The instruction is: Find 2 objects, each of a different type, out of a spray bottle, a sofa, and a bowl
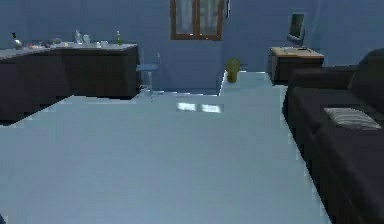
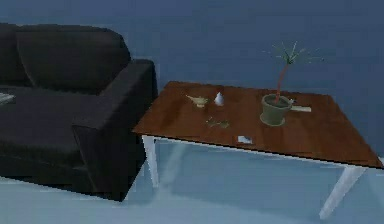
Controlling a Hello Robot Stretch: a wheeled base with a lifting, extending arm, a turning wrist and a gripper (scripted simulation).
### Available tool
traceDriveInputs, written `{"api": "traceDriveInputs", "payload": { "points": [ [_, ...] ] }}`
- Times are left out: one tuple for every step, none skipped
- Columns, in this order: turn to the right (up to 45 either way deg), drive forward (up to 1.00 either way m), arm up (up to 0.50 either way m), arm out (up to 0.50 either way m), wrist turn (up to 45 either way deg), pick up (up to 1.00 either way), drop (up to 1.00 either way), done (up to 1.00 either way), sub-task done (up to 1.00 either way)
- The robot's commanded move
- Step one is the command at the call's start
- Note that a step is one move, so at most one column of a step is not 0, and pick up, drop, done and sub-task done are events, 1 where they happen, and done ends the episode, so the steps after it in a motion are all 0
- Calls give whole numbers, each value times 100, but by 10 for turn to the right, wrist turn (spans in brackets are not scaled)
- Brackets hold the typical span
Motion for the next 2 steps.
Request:
{"api": "traceDriveInputs", "payload": {
  "points": [
    [360, 0, 0, 0, 0, 0, 0, 0, 0],
    [0, 15, 0, 0, 0, 0, 0, 0, 0]
  ]
}}
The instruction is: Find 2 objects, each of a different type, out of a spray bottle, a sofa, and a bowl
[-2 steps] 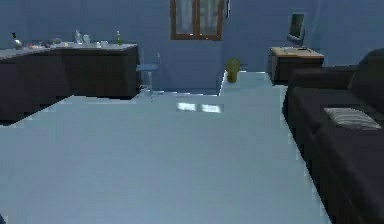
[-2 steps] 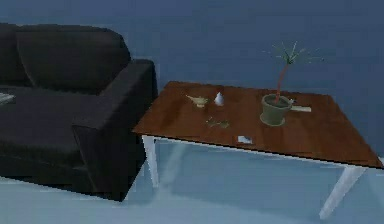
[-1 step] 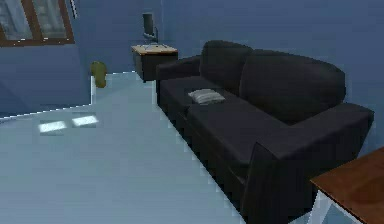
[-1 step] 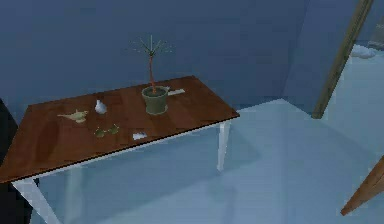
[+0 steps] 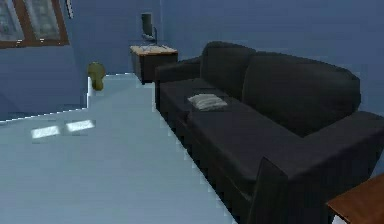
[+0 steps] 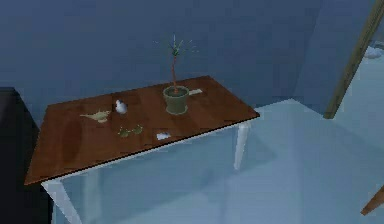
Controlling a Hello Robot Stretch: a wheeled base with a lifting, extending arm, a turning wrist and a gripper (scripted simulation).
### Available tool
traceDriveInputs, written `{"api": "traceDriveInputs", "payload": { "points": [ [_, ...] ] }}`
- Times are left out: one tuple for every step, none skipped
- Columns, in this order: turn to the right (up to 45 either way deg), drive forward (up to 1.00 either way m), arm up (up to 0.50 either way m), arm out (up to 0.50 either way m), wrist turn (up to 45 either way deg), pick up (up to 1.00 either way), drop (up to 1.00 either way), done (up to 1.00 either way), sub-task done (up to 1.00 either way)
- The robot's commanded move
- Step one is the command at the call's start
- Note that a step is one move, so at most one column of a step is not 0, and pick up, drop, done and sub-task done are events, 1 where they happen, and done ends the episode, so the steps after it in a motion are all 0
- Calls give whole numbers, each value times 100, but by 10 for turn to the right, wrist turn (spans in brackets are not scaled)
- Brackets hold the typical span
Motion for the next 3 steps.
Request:
{"api": "traceDriveInputs", "payload": {
  "points": [
    [-450, 0, 0, 0, 0, 0, 0, 0, 0],
    [-90, 0, 0, 0, 0, 0, 0, 0, 0],
    [0, 100, 0, 0, 0, 0, 0, 0, 0]
  ]
}}
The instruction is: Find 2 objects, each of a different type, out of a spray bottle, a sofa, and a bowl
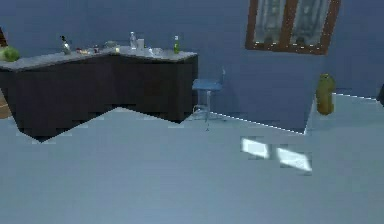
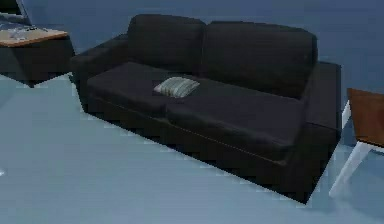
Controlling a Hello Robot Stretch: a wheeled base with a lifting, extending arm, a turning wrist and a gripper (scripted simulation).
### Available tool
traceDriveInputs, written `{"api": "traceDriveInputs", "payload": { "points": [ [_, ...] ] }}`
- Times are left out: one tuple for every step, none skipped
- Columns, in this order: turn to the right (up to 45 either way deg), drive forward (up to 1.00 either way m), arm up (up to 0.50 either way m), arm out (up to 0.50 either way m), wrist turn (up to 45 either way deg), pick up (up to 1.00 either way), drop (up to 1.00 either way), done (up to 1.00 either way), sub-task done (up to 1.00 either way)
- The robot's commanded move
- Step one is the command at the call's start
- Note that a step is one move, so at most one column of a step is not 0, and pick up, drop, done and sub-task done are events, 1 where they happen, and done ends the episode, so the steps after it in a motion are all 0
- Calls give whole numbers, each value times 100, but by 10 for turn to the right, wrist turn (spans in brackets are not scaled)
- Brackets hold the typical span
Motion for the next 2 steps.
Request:
{"api": "traceDriveInputs", "payload": {
  "points": [
    [0, 100, 0, 0, 0, 0, 0, 0, 0],
    [-30, 0, 0, 0, 0, 0, 0, 0, 0]
  ]
}}
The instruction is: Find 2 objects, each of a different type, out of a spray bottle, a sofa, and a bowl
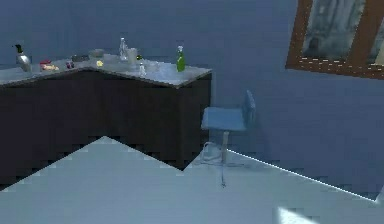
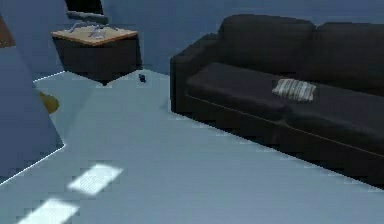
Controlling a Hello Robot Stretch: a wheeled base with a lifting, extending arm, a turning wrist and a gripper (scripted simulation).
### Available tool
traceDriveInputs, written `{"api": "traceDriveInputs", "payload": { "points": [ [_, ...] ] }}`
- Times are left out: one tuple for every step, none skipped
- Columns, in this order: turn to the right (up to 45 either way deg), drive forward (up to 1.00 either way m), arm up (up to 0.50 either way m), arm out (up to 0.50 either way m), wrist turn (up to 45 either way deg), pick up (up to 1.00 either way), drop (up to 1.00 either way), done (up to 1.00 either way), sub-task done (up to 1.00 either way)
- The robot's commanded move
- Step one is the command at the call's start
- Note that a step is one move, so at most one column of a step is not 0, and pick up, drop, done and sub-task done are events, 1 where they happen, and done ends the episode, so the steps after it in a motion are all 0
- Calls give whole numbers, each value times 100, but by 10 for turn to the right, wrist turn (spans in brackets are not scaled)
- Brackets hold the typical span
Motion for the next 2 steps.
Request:
{"api": "traceDriveInputs", "payload": {
  "points": [
    [0, 90, 0, 0, 0, 0, 0, 0, 0],
    [0, 0, 0, 0, 0, 0, 0, 100, 0]
  ]
}}
